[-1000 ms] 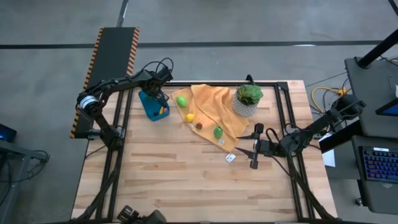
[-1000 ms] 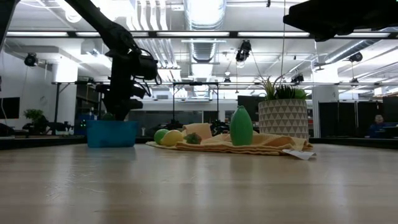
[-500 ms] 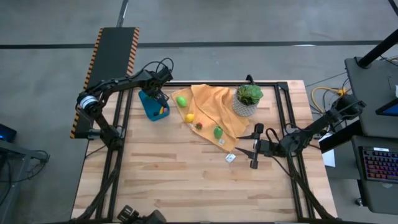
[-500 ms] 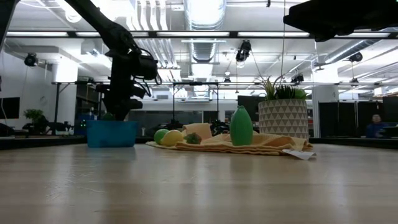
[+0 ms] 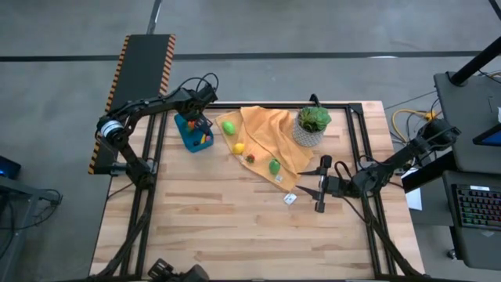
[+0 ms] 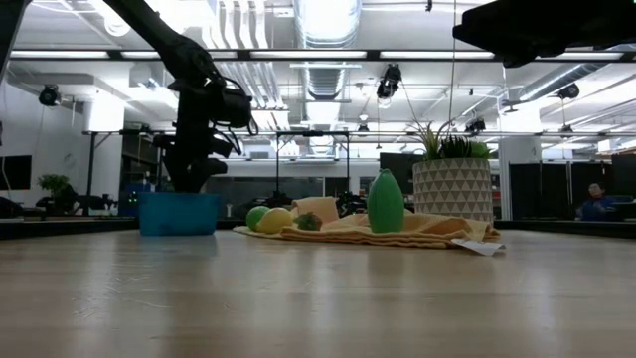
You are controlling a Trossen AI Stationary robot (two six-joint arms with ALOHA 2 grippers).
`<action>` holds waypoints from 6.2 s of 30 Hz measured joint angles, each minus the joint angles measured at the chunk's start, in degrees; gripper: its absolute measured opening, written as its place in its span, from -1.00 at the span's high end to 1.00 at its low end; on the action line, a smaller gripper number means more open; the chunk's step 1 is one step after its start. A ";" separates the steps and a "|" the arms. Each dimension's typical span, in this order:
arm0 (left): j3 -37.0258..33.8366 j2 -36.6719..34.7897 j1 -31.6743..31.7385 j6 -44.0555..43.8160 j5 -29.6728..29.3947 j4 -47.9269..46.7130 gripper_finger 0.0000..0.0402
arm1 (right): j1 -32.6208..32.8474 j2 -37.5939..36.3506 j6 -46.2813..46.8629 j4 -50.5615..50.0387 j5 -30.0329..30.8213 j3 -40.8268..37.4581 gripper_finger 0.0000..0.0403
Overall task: Pick and placing Produce into tupperware
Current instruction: Put the lemon into the blue bin
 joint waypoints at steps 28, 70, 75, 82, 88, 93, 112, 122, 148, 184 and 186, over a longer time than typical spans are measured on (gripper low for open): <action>-0.57 -27.46 -12.95 3.62 17.26 7.24 -0.29 | -0.01 0.00 -0.01 -1.07 0.00 0.00 0.07; -3.55 -4.23 -23.52 7.94 21.47 21.14 -0.29 | 0.00 0.00 0.01 -1.15 -0.01 0.00 0.07; -2.49 -1.62 -23.12 2.90 25.60 21.45 -0.29 | -0.01 0.00 0.01 -1.17 -0.01 0.01 0.07; -1.73 -1.03 -23.02 0.71 29.03 22.72 -0.29 | -0.01 0.00 0.03 -1.17 0.00 0.02 0.07; -1.80 -1.03 -22.60 -4.99 24.99 22.75 -0.29 | -0.01 0.00 0.07 -1.15 0.00 0.02 0.07; -2.08 -1.03 -22.38 -6.92 22.34 23.03 -0.29 | 0.01 0.00 0.44 -1.17 0.00 0.02 0.07; -2.29 0.77 -22.16 -7.81 25.53 22.44 -0.76 | 0.00 0.00 0.44 -1.13 0.07 0.02 0.07; -2.07 5.24 -22.16 -7.74 25.46 22.95 -0.78 | -0.01 0.00 0.14 -1.12 0.11 0.02 0.07; -2.45 7.17 -22.21 -6.77 25.09 26.35 -0.78 | -0.01 0.00 0.01 -1.15 0.45 0.02 0.07; -2.49 7.86 -22.18 -7.26 24.70 27.47 -0.38 | 0.01 0.00 0.01 -1.15 0.55 0.02 0.07; -2.49 8.83 -22.18 -8.14 24.81 27.40 -0.36 | -0.01 0.00 0.01 -1.13 0.55 0.02 0.07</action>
